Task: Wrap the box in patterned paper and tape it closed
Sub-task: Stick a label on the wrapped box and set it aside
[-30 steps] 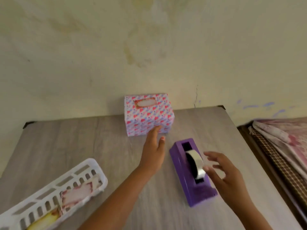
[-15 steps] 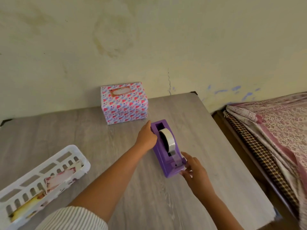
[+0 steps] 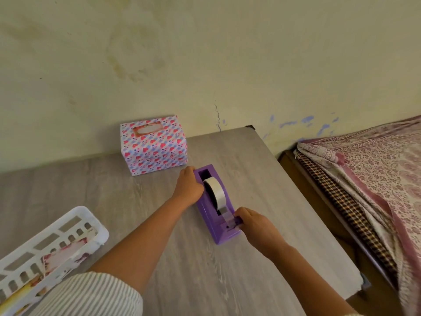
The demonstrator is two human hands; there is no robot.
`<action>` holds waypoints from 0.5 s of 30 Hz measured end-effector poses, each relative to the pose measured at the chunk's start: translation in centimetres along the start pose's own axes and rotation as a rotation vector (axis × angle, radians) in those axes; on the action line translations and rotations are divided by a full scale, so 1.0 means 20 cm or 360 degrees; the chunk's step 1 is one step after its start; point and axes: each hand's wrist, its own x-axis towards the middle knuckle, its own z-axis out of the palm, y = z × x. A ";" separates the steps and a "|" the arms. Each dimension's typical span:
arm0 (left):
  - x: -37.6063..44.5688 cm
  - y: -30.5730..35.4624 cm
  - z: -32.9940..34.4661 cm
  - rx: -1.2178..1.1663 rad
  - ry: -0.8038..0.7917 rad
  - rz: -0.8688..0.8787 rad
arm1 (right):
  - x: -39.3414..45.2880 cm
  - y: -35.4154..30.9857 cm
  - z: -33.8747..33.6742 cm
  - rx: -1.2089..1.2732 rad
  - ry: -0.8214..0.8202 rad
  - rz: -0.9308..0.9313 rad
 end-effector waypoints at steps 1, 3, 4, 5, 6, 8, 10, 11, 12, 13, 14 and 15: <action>-0.01 0.02 0.00 0.0009 0.0007 0.0010 | -0.02 0.01 -0.01 -0.0001 -0.0016 -0.0021; -0.05 0.07 0.04 0.0037 0.0018 0.0056 | -0.09 0.06 -0.03 0.0024 -0.0035 -0.0034; -0.07 0.09 0.06 0.0051 0.0016 0.0088 | -0.12 0.08 -0.04 0.0034 -0.0047 -0.0034; -0.10 0.13 0.09 0.0069 0.0007 0.0117 | -0.16 0.12 -0.06 0.0043 -0.0048 -0.0033; -0.13 0.18 0.14 0.0080 -0.0009 0.0143 | -0.22 0.18 -0.09 0.0055 -0.0045 -0.0021; -0.17 0.29 0.25 0.0091 -0.0056 0.0186 | -0.32 0.29 -0.15 0.0068 -0.0045 -0.0004; -0.21 0.37 0.35 0.0106 -0.0106 0.0219 | -0.41 0.39 -0.21 0.0042 -0.0034 0.0002; -0.23 0.43 0.41 0.0114 -0.0128 0.0234 | -0.47 0.45 -0.24 0.0026 -0.0033 0.0010; -0.24 0.47 0.46 0.0130 -0.0151 0.0245 | -0.50 0.51 -0.27 0.0026 -0.0041 0.0029; -0.26 0.52 0.53 0.0140 -0.0180 0.0252 | -0.55 0.58 -0.29 0.0022 -0.0044 0.0047; -0.27 0.55 0.58 0.0144 -0.0204 0.0253 | -0.58 0.64 -0.31 0.0021 -0.0051 0.0069; -0.27 0.57 0.63 0.0151 -0.0221 0.0256 | -0.60 0.69 -0.33 0.0020 -0.0065 0.0096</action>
